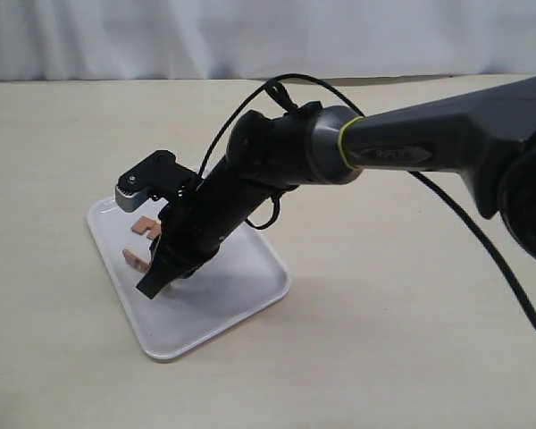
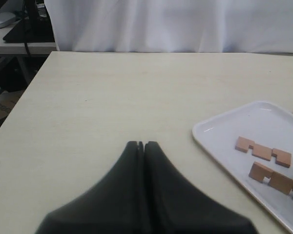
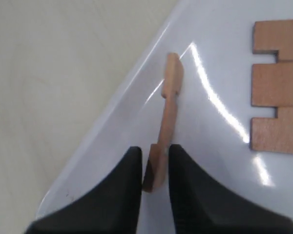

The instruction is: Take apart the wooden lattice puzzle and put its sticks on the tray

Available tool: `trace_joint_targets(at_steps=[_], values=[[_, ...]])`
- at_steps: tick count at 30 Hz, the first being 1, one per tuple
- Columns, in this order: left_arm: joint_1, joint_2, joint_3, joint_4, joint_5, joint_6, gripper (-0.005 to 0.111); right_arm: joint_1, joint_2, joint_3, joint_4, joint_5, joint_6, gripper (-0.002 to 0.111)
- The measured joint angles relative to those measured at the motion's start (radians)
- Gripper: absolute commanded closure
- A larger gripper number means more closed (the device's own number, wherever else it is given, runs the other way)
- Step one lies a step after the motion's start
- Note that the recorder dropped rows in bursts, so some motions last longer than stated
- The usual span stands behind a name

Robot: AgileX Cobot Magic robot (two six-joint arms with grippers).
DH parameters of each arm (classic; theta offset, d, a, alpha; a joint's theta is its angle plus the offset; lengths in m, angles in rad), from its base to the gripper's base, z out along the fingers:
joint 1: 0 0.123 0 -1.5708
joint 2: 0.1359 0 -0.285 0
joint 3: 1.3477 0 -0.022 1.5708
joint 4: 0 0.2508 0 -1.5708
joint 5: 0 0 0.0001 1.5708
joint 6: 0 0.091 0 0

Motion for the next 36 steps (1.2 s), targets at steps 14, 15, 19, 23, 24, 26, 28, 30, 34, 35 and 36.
trace_joint_targets(at_steps=[14, 15, 19, 23, 24, 26, 28, 30, 34, 35, 36], values=[[0.0, 0.0, 0.0, 0.0, 0.0, 0.0, 0.107, -0.029, -0.146, 0.002, -0.309, -0.007, 0.213, 0.047], [0.0, 0.0, 0.0, 0.0, 0.0, 0.0, 0.107, -0.042, -0.151, 0.012, -0.32, -0.018, 0.225, 0.047], [0.0, 0.0, 0.0, 0.0, 0.0, 0.0, 0.107, -0.131, -0.155, 0.057, -0.337, -0.13, 0.293, 0.047], [0.0, 0.0, 0.0, 0.0, 0.0, 0.0, 0.107, -0.223, -0.155, 0.116, -0.323, -0.291, 0.348, 0.042], [0.0, 0.0, 0.0, 0.0, 0.0, 0.0, 0.107, -0.239, -0.155, 0.132, -0.315, -0.328, 0.354, 0.039], [0.0, 0.0, 0.0, 0.0, 0.0, 0.0, 0.107, -0.257, -0.155, 0.157, -0.313, -0.375, 0.356, 0.033], [0.0, 0.0, 0.0, 0.0, 0.0, 0.0, 0.107, -0.266, -0.155, 0.166, -0.313, -0.394, 0.348, 0.029], [0.0, 0.0, 0.0, 0.0, 0.0, 0.0, 0.107, -0.268, -0.155, 0.167, -0.313, -0.402, 0.314, 0.029], [0.0, 0.0, 0.0, 0.0, 0.0, 0.0, 0.107, -0.27, -0.155, 0.167, -0.362, -0.405, 0.245, 0.032], [0.0, 0.0, 0.0, 0.0, 0.0, 0.0, 0.107, -0.272, -0.155, 0.161, -0.389, -0.4, 0.235, 0.035], [0.0, 0.0, 0.0, 0.0, 0.0, 0.0, 0.107, -0.275, -0.155, 0.148, -0.411, -0.388, 0.223, 0.037]])
